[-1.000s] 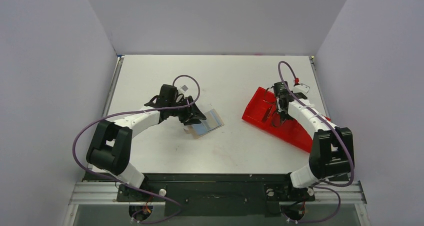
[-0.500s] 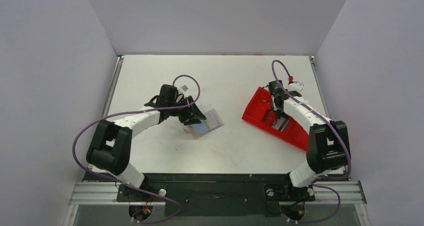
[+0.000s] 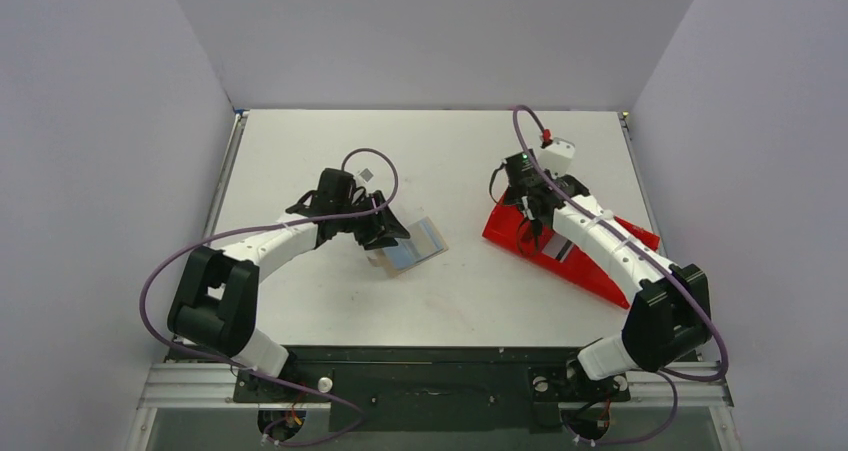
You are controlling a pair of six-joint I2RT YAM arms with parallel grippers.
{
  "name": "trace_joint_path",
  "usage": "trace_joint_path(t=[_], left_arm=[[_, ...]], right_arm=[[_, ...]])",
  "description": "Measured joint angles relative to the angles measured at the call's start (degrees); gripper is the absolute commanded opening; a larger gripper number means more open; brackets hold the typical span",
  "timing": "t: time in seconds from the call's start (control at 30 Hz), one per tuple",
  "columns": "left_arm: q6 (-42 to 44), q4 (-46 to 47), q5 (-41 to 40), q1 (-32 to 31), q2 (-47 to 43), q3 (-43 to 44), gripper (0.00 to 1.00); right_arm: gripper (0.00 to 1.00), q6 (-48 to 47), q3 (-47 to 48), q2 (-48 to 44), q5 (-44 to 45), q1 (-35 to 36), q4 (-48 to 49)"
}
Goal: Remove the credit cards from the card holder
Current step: Place the credit card in the storage box, then remove the credit card from the card holder.
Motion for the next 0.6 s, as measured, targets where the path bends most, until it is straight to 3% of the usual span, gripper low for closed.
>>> trace_joint_path(t=[0.17, 0.3, 0.37, 0.47, 0.6], left_arm=[[1.3, -3.6, -4.3, 0.0, -0.9, 0.3, 0.46], [1.9, -6.3, -8.9, 0.0, -1.4, 0.3, 0.45], [2.0, -7.3, -10.9, 0.1, -1.4, 0.3, 0.43], [1.9, -8.1, -13.2, 0.2, -1.4, 0.3, 0.36], [1.4, -8.1, -15.7, 0.2, -0.8, 0.3, 0.22]], right_arm=[[0.64, -0.5, 2.6, 0.0, -0.1, 7.7, 0.0], [0.55, -2.5, 5.1, 1.3, -1.4, 13.5, 0.4], [0.47, -3.4, 6.4, 3.1, -3.1, 15.7, 1.9], [0.22, -4.7, 7.0, 6.5, -7.1, 17.9, 4.7], [0.07, -6.1, 7.9, 12.9, -12.9, 19.9, 7.6]])
